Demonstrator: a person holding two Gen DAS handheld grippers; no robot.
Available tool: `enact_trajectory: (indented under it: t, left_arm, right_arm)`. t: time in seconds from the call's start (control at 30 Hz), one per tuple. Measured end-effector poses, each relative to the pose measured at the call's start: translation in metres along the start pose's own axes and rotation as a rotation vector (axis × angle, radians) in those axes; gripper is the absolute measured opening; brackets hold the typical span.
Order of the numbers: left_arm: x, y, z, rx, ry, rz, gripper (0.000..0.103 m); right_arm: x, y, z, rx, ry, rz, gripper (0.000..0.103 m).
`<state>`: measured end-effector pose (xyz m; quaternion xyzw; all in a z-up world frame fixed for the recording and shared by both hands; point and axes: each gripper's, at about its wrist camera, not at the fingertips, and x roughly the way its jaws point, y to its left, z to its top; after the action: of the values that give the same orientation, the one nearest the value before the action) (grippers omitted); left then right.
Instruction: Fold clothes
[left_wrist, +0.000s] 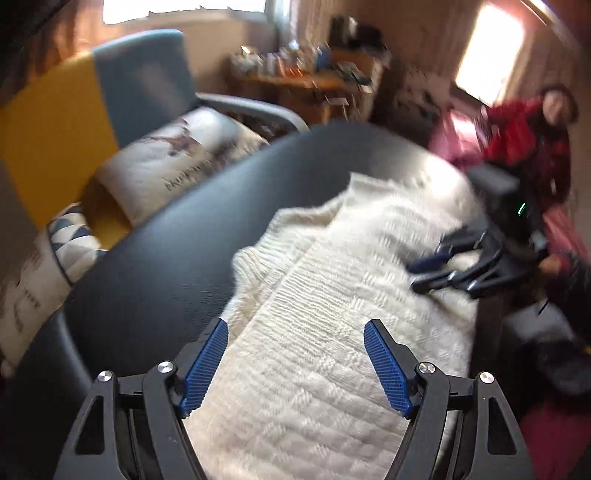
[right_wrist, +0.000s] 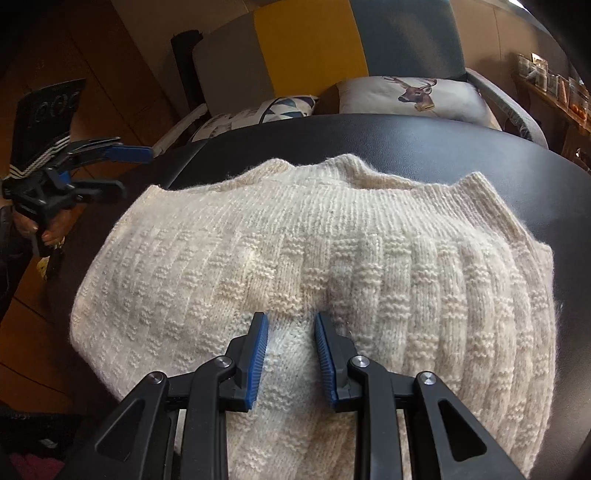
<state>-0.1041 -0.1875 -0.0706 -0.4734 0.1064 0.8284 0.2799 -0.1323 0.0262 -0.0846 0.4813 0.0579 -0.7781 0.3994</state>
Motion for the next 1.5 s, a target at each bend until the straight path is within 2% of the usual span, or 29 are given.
enact_trajectory:
  t: [0.1,0.2,0.23,0.27,0.4,0.43,0.47,0.5,0.53,0.57,0.63,0.67,0.8,0.83,0.93,1.0,1.03,1.07,1.1,1.13,1.17,1.27,1.33,1.4,1.43,1.47,1.5]
  left_arm:
    - [0.031,0.010,0.002,0.017,0.094,-0.017,0.077]
    - [0.047,0.021,0.000,-0.016,0.128,-0.042,0.076]
    - [0.048,0.024,-0.004,-0.037,0.129,-0.053,0.072]
    - [0.048,0.026,-0.007,-0.058,0.128,-0.066,0.060]
    - [0.038,0.025,-0.017,-0.083,0.060,-0.033,0.047]
    - [0.036,0.024,-0.019,-0.089,0.044,-0.016,0.037]
    - [0.034,0.024,-0.021,-0.099,0.031,0.005,0.022]
    - [0.033,0.025,-0.022,-0.116,0.017,0.017,0.014]
    - [0.032,0.027,-0.024,-0.137,0.004,0.023,0.003]
    - [0.031,0.028,-0.026,-0.156,-0.010,0.040,0.001]
    - [0.026,0.027,-0.030,-0.195,-0.052,0.061,0.000]
    - [0.023,0.027,-0.030,-0.217,-0.072,0.069,0.000]
    - [0.018,0.028,-0.023,-0.279,-0.137,0.145,0.000]
    - [0.022,0.030,-0.023,-0.292,-0.132,0.160,0.000]
    - [0.036,0.036,-0.027,-0.340,-0.085,0.166,0.000]
    - [0.027,0.036,-0.031,-0.362,-0.107,0.147,0.003]
    - [0.019,0.034,-0.033,-0.355,-0.130,0.148,0.015]
    - [0.012,0.030,-0.034,-0.332,-0.139,0.152,0.041]
    - [0.009,0.027,-0.035,-0.300,-0.129,0.156,0.054]
    - [0.008,0.025,-0.035,-0.271,-0.112,0.159,0.071]
    - [0.008,0.022,-0.036,-0.241,-0.095,0.162,0.074]
    - [0.019,0.015,-0.036,-0.194,-0.031,0.167,0.075]
    - [0.030,0.012,-0.036,-0.184,0.001,0.226,0.075]
    - [0.035,0.013,-0.037,-0.228,-0.001,0.206,0.059]
    - [0.036,0.013,-0.038,-0.256,-0.005,0.184,0.038]
    - [0.037,0.014,-0.038,-0.283,-0.010,0.163,0.025]
    - [0.037,0.013,-0.038,-0.300,-0.020,0.174,0.018]
  right_arm:
    - [-0.013,0.004,0.026,-0.088,-0.007,-0.004,0.028]
    - [-0.005,-0.006,0.053,-0.132,0.033,-0.039,0.031]
    - [0.000,-0.011,0.061,-0.143,0.054,-0.057,0.033]
    - [0.008,-0.016,0.067,-0.151,0.074,-0.077,0.033]
    - [0.042,-0.024,0.077,-0.192,0.164,-0.118,0.036]
    - [0.051,-0.023,0.077,-0.208,0.193,-0.131,0.039]
    - [0.056,-0.023,0.077,-0.206,0.208,-0.134,0.040]
    - [0.061,-0.023,0.076,-0.204,0.222,-0.136,0.040]
    - [0.066,-0.022,0.076,-0.203,0.236,-0.137,0.039]
    - [0.067,-0.020,0.075,-0.218,0.235,-0.126,0.027]
    - [0.064,-0.014,0.076,-0.239,0.237,-0.127,0.011]
    - [0.060,-0.013,0.078,-0.242,0.225,-0.133,0.006]
    - [0.046,-0.016,0.087,-0.226,0.178,-0.159,0.005]
    - [0.047,-0.018,0.087,-0.220,0.176,-0.177,0.003]
    - [0.071,-0.029,0.072,-0.193,0.234,-0.210,0.002]
    - [0.066,-0.033,0.069,-0.137,0.191,-0.184,0.002]
    - [0.062,-0.037,0.071,-0.099,0.182,-0.163,0.003]
    - [0.056,-0.041,0.072,-0.083,0.160,-0.135,0.011]
    - [0.050,-0.044,0.073,-0.068,0.140,-0.108,0.020]
    - [0.047,-0.044,0.073,-0.066,0.138,-0.084,0.032]
    - [0.044,-0.045,0.074,-0.063,0.137,-0.061,0.032]
    - [0.040,-0.041,0.072,-0.100,0.149,-0.037,0.039]
    - [0.049,-0.035,0.069,-0.133,0.190,-0.048,0.041]
    - [0.056,-0.033,0.066,-0.149,0.211,-0.069,0.041]
    - [0.060,-0.031,0.066,-0.160,0.212,-0.077,0.041]
    - [0.063,-0.030,0.065,-0.172,0.212,-0.085,0.040]
    - [0.063,-0.027,0.065,-0.186,0.206,-0.085,0.036]
